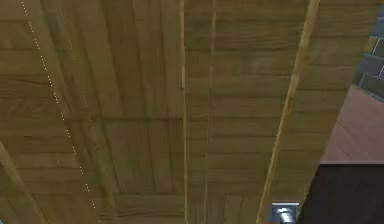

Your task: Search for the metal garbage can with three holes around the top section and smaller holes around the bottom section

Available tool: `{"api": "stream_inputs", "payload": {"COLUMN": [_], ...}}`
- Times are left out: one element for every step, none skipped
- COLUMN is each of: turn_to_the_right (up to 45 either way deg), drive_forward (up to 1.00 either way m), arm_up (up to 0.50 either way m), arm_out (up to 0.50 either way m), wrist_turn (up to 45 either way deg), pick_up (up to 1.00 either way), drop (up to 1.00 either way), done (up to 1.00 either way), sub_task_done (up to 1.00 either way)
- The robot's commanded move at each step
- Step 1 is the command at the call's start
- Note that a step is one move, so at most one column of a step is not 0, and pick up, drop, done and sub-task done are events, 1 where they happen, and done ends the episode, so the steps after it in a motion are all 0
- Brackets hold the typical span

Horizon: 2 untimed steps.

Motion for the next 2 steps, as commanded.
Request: {"api": "stream_inputs", "payload": {"turn_to_the_right": [-45.0, -45.0], "drive_forward": [0.0, 0.0], "arm_up": [0.0, 0.0], "arm_out": [0.0, 0.0], "wrist_turn": [0.0, 0.0], "pick_up": [0.0, 0.0], "drop": [0.0, 0.0], "done": [0.0, 0.0], "sub_task_done": [0.0, 0.0]}}
